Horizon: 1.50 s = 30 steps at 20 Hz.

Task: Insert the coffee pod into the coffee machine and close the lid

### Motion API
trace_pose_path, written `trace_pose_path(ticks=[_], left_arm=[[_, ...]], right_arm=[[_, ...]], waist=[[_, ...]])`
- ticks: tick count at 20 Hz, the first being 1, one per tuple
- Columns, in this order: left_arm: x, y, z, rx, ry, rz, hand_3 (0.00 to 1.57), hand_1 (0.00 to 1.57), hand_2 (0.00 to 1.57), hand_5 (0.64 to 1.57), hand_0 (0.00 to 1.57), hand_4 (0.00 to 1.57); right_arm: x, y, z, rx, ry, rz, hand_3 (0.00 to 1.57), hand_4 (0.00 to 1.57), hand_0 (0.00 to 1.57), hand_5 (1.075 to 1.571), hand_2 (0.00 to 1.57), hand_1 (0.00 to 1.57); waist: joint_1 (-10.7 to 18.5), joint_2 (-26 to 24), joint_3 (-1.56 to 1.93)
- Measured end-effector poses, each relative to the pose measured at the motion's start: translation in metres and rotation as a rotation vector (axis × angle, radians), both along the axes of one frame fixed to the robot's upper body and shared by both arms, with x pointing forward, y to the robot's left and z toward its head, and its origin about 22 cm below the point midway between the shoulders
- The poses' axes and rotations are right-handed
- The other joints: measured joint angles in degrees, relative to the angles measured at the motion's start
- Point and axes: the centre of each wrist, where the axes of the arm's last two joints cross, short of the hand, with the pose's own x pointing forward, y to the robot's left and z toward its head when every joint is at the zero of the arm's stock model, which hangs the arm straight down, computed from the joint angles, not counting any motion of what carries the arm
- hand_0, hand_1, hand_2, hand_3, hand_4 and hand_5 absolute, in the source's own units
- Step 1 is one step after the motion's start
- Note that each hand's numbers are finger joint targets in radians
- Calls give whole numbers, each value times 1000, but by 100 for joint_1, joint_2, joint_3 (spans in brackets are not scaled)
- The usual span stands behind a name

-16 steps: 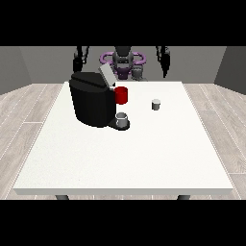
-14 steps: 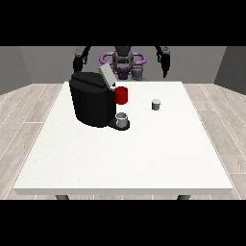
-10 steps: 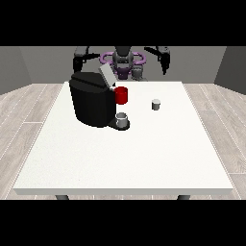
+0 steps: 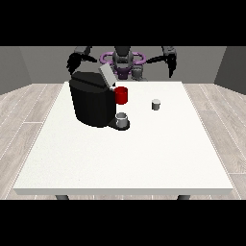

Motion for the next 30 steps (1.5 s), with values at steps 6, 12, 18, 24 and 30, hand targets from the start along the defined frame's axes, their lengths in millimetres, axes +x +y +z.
trace_pose_path(ticks=[6, 12, 18, 24, 30], left_arm=[[30, 18, 10, 38, 70, 23, 0, 0, 0, 1571, 0, 0], [51, 34, 8, 87, 116, 48, 0, 0, 0, 1571, 0, 0], [65, 45, -2, 136, 168, 77, 0, 0, 0, 1571, 0, 0], [78, 34, -6, 224, 218, 40, 0, 0, 375, 1571, 0, 0], [85, 26, -13, 297, 233, 34, 429, 695, 778, 1571, 695, 0]], right_arm=[[5, 16, 7, 12, -45, 32, 0, 228, 0, 1571, 0, 0], [13, 24, 16, 13, -90, 68, 0, 281, 0, 1571, 0, 0], [22, 27, 24, 14, -87, 77, 0, 358, 0, 1571, 0, 0], [33, 27, 22, -1, -38, 55, 0, 389, 0, 1571, 0, 0], [44, 27, 16, -27, -19, 31, 0, 424, 0, 1571, 0, 0]], waist=[[-257, 273, -1], [-411, 652, -2], [-457, 839, -3], [-385, 869, -2], [-325, 969, -1]])
